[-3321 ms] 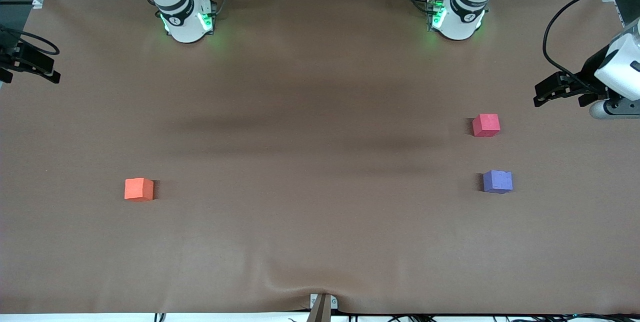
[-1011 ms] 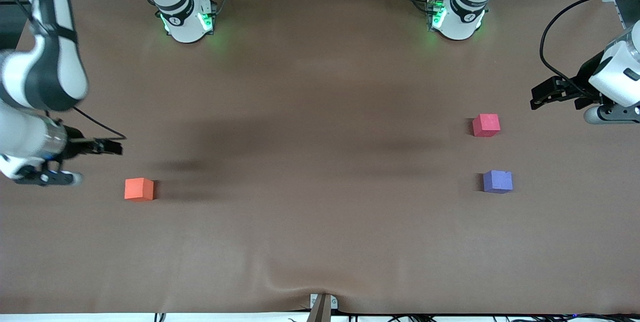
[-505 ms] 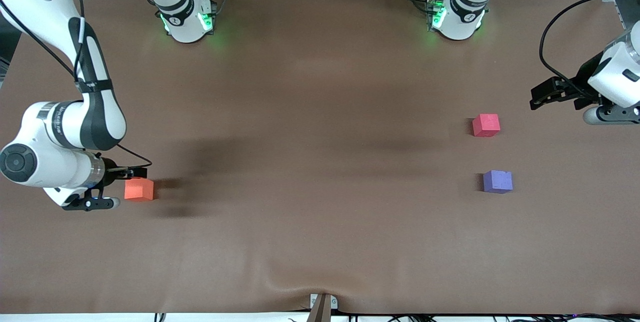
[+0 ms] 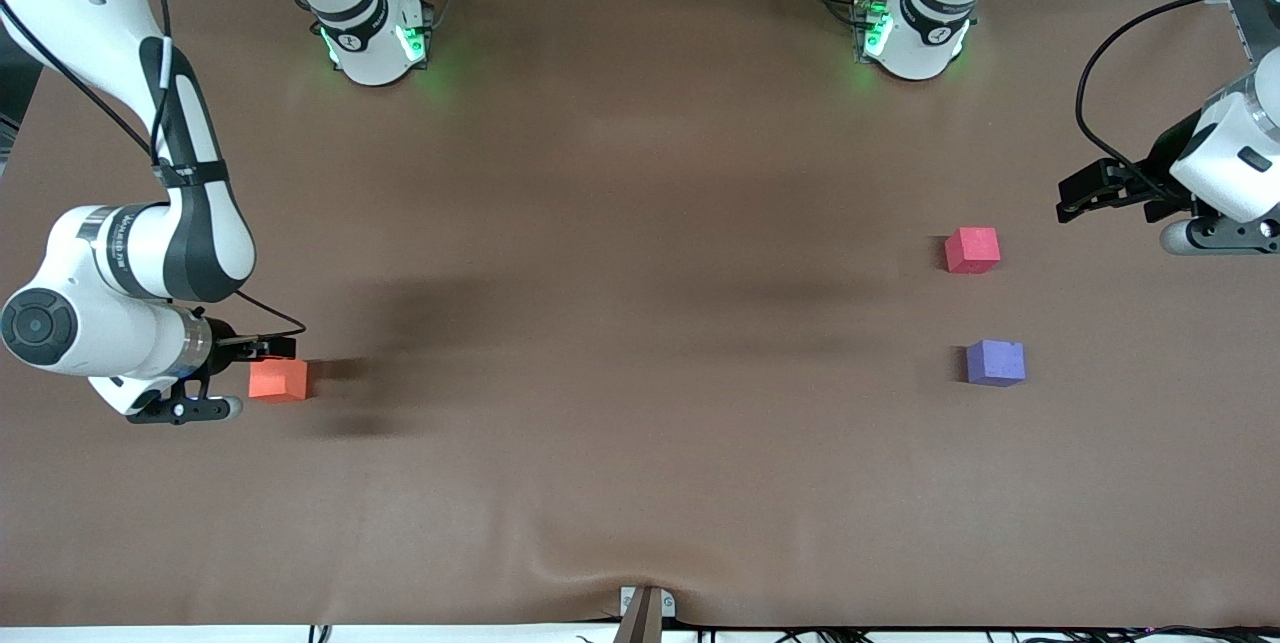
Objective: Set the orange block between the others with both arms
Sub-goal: 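Lower the open right gripper over the orange cube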
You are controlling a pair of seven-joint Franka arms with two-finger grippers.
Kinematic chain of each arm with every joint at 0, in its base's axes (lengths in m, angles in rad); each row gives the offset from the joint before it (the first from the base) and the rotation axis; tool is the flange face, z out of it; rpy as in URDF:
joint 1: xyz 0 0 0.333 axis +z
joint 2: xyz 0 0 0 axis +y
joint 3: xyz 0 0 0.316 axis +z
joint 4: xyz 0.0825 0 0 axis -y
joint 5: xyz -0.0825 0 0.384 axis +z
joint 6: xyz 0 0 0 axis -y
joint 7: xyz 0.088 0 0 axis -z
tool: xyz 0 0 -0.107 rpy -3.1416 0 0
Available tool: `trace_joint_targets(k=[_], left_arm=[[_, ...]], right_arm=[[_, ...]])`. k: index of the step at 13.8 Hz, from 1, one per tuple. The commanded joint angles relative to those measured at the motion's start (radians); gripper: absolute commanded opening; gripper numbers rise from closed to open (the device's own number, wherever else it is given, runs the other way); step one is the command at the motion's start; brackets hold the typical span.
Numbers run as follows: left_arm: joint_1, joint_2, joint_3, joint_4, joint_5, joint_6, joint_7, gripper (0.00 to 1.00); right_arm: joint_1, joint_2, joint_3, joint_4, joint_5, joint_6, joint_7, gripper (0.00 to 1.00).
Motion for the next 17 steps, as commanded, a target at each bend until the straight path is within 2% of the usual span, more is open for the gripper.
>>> trace_joint_targets(k=[1,8,13,17], left_arm=[[0.003,0.003,0.000,0.012,-0.009,-0.015,0.018,1.00],[0.004,0.003,0.000,0.012,-0.009,-0.015,0.020,1.00],[0.007,0.011,0.000,0.013,-0.009,-0.015,0.018,1.00],[0.010,0.019,0.000,0.016,-0.007,-0.015,0.018,1.00]], right_arm=[[-0.005,0.016,0.003,0.008,-0.002,0.012,-0.015,1.00],[-0.010,0.025,0.003,0.008,0.000,0.035,-0.019,1.00],[-0.013,0.091,0.003,0.014,0.001,0.138,-0.029,1.00],[-0.036,0.129,0.003,0.014,0.001,0.215,-0.145,1.00]])
